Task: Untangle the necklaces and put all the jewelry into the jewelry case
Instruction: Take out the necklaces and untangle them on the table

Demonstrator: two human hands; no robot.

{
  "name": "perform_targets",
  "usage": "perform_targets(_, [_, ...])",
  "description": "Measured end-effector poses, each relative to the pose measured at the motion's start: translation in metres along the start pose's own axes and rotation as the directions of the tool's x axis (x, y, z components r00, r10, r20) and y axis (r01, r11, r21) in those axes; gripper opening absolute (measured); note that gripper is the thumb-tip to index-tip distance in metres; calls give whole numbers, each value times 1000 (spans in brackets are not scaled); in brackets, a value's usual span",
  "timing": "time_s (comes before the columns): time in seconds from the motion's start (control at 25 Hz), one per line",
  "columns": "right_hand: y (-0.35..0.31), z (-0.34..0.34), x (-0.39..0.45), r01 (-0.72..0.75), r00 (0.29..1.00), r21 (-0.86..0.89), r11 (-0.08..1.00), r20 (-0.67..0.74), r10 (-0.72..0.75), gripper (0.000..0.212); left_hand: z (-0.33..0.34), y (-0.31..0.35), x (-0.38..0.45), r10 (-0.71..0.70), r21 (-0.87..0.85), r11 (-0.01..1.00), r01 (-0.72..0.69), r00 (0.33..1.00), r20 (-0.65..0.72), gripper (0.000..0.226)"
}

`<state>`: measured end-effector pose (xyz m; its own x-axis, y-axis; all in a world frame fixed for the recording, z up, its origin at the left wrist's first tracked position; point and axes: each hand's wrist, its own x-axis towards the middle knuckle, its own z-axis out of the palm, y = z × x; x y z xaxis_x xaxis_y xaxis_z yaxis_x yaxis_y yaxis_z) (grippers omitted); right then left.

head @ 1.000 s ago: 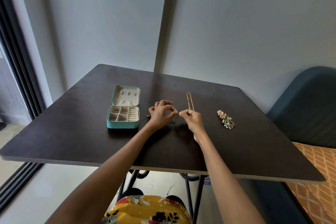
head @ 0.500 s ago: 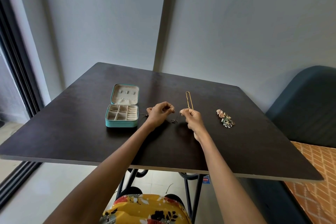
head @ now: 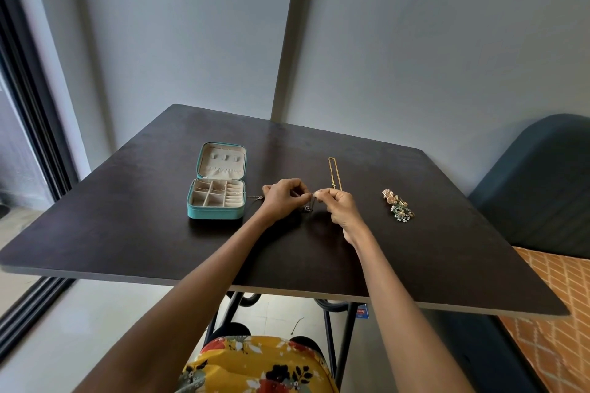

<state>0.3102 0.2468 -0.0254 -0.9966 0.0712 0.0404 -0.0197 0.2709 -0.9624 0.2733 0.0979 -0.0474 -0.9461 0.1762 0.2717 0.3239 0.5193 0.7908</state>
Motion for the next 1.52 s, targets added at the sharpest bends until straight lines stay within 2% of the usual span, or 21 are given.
perform_targets(0.12, [1,1,3,-60,998,-15,998,10,60,17,-1,2,-1,9,-63,998,-9,1000,1,10])
perform_targets(0.24, [-1,2,4,-94,996,42,995,5,94,18,-1,1,-1,13,-121,993,-11,1000,9,13])
perform_targets(0.52, [2,-2,4,-66,997,107,992,39,62,17,-3,-4,1,41,-456,890,-25,999,26,16])
perform_targets(0.68, [5,-10,5,-55,996,251,966,84,34,26,-3,-7,3,61,-430,902,-25,996,70,10])
perform_targets(0.84, [10,-17,6,-63,993,424,903,117,14,26,-1,-10,5,70,-414,910,-21,992,102,11])
perform_targets(1.24, [10,-16,5,-35,999,520,854,35,20,32,-2,-8,1,41,-548,836,-28,999,12,18])
perform_targets(1.28, [11,-16,5,-38,999,558,829,24,29,31,-1,-8,0,48,-514,857,-32,999,19,15])
perform_targets(1.32, [12,-17,5,-38,999,600,799,12,39,30,-1,-9,0,66,-411,910,-44,997,38,11])
perform_targets(1.4, [13,-19,5,-23,999,654,757,-8,38,28,1,-2,-1,103,1,995,-104,991,89,14])
perform_targets(1.44, [14,-20,4,-10,1000,653,757,-15,26,29,3,2,-2,130,181,973,-146,987,100,19])
perform_targets(1.52, [14,-19,3,8,1000,620,785,-19,4,32,4,7,-5,166,348,921,-176,984,58,29])
